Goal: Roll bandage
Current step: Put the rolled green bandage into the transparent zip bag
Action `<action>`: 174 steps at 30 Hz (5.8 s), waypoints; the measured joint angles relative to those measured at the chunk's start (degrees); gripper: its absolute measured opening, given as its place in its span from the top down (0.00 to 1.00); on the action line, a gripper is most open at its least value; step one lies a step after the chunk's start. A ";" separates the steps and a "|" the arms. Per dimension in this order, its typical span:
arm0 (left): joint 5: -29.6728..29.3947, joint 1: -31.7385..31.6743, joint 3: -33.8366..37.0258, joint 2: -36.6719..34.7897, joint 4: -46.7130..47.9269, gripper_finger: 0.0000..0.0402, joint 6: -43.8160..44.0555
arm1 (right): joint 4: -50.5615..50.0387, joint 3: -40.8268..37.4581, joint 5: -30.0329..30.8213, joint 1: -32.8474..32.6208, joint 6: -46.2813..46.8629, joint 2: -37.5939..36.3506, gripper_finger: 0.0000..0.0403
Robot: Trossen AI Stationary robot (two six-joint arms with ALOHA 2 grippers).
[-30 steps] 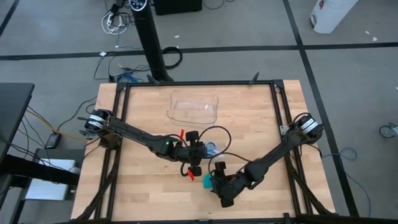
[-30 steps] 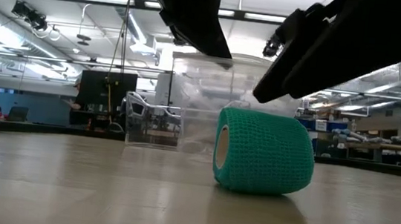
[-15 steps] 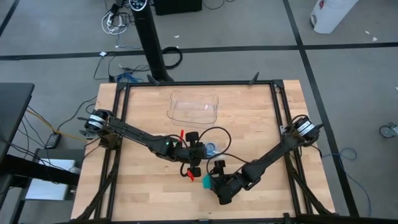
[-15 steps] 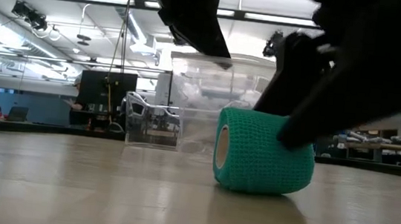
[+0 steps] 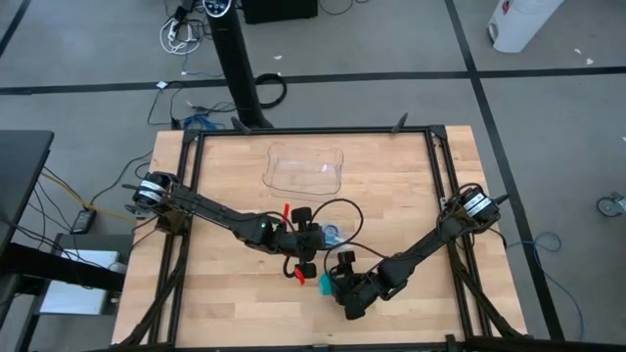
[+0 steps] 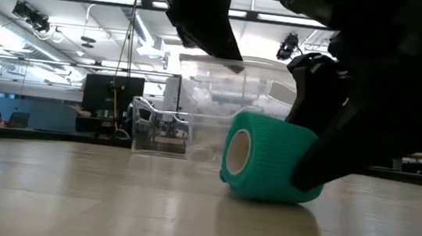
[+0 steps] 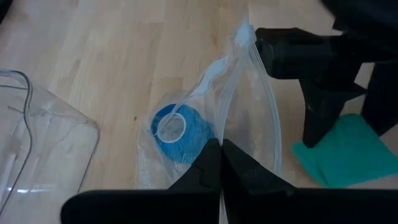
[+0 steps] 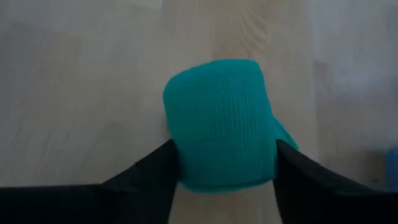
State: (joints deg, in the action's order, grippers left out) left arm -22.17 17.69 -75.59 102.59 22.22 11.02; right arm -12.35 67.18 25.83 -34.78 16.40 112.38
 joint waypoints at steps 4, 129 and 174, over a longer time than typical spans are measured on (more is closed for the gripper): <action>0.00 0.00 0.00 0.00 -0.04 0.99 1.46 | -0.30 0.00 0.46 -0.01 -0.18 -0.12 0.59; -3.66 1.60 0.04 -1.53 -12.39 0.98 7.19 | -24.65 6.01 -5.65 13.47 21.66 -21.73 0.77; -1.26 1.42 -0.04 -3.32 -10.12 0.98 6.79 | -28.90 6.95 -7.81 7.90 -16.40 -22.52 0.97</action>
State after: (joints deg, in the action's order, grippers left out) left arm -23.43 19.11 -75.64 99.26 12.09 17.81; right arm -41.25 74.13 18.02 -26.88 0.01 89.86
